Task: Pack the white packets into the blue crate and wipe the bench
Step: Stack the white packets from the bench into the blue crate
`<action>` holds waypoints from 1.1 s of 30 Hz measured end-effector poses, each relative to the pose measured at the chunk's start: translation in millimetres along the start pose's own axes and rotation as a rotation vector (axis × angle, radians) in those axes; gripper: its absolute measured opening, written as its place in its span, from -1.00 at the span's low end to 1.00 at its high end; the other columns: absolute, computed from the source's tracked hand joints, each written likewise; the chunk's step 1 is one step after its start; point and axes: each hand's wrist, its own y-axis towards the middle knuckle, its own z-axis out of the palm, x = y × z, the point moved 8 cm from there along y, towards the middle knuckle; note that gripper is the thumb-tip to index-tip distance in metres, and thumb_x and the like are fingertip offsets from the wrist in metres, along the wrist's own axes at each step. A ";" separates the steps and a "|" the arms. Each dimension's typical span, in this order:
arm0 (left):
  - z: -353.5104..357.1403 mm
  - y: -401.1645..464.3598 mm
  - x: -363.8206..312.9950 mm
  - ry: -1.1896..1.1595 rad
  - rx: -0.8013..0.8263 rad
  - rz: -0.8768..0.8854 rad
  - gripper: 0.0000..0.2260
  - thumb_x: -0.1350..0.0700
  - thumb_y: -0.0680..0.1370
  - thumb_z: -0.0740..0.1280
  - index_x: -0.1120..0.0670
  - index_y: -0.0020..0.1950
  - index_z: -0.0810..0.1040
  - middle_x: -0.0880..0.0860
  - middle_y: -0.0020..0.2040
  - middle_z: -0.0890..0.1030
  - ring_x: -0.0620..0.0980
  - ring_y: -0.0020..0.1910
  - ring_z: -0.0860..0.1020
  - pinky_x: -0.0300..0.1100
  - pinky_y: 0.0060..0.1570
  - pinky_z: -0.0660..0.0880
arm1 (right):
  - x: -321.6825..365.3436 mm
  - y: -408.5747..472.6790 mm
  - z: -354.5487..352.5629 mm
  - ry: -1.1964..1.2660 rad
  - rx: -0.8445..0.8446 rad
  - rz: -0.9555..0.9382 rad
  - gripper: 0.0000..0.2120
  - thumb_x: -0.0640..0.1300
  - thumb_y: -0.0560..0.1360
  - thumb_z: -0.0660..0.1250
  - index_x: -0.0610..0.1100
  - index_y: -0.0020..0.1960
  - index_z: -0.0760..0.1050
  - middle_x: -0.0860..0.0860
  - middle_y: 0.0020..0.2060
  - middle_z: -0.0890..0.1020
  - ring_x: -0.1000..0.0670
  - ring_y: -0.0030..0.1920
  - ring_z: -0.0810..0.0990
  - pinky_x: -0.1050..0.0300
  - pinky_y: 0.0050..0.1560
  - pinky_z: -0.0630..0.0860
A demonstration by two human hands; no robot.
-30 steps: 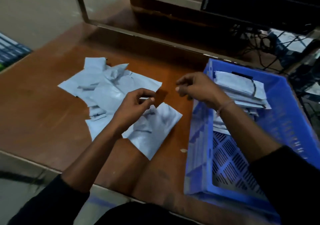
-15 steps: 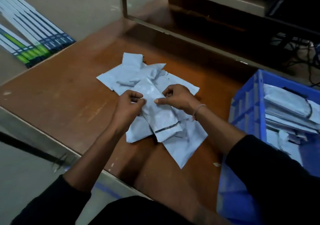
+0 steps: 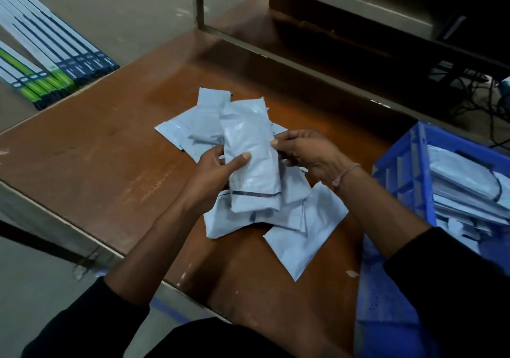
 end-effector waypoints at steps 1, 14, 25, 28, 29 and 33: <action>-5.7 2.0 3.0 0.001 -0.035 0.010 -0.64 0.05 0.56 0.48 0.11 0.33 0.58 0.01 0.16 0.72 0.05 0.15 0.70 0.00 0.10 0.66 | -1.4 3.2 -1.9 -0.028 -0.042 -0.006 -0.90 -0.25 0.53 0.42 -0.26 0.01 0.64 -0.20 -0.11 0.69 0.01 -0.29 0.57 0.22 -0.36 0.50; -41.3 -14.8 5.6 0.031 -0.178 0.131 -0.59 -0.01 0.64 0.38 -0.02 0.46 0.40 -0.10 0.32 0.61 -0.07 0.28 0.60 0.08 0.30 0.56 | -38.0 19.9 -18.2 -0.509 -0.161 0.165 -0.37 0.15 0.22 0.66 -0.19 0.11 0.56 -0.05 -0.03 0.64 -0.06 -0.06 0.62 0.11 -0.13 0.57; 5.5 -15.3 6.9 0.061 -0.091 0.101 -0.60 0.03 0.68 0.30 -0.01 0.52 0.34 -0.04 0.36 0.59 0.00 0.30 0.59 0.13 0.33 0.53 | 2.9 -40.0 -88.7 -0.077 -0.135 0.046 -0.93 -0.23 0.55 0.41 -0.25 -0.04 0.59 -0.10 -0.18 0.68 -0.05 -0.22 0.65 0.26 -0.43 0.56; 37.7 -19.5 4.1 -0.022 -0.018 0.052 -0.58 -0.02 0.71 0.25 -0.04 0.57 0.34 -0.06 0.40 0.57 -0.01 0.35 0.57 0.09 0.39 0.49 | 13.6 -62.4 -95.2 0.060 0.003 0.006 -0.79 -0.22 0.57 0.37 -0.26 0.17 0.62 -0.14 0.01 0.72 -0.08 -0.03 0.69 0.11 -0.13 0.62; 51.1 -22.1 3.2 -0.070 0.016 0.021 -0.58 -0.09 0.70 0.24 -0.06 0.55 0.37 -0.06 0.40 0.58 -0.01 0.35 0.58 0.09 0.40 0.48 | 14.3 -70.6 -93.4 0.077 0.048 -0.007 -0.77 -0.23 0.58 0.35 -0.25 0.21 0.61 -0.14 0.05 0.71 -0.07 -0.01 0.69 0.09 -0.09 0.62; 112.0 -41.3 -12.3 -0.147 0.192 -0.056 -0.48 -0.34 0.64 0.07 -0.08 0.40 0.53 0.00 0.34 0.64 -0.06 0.25 0.65 -0.08 0.24 0.57 | 6.1 -92.0 -99.3 0.053 0.033 -0.036 -0.73 -0.30 0.56 0.36 -0.23 0.25 0.56 -0.19 0.09 0.69 -0.11 -0.03 0.66 0.14 -0.21 0.64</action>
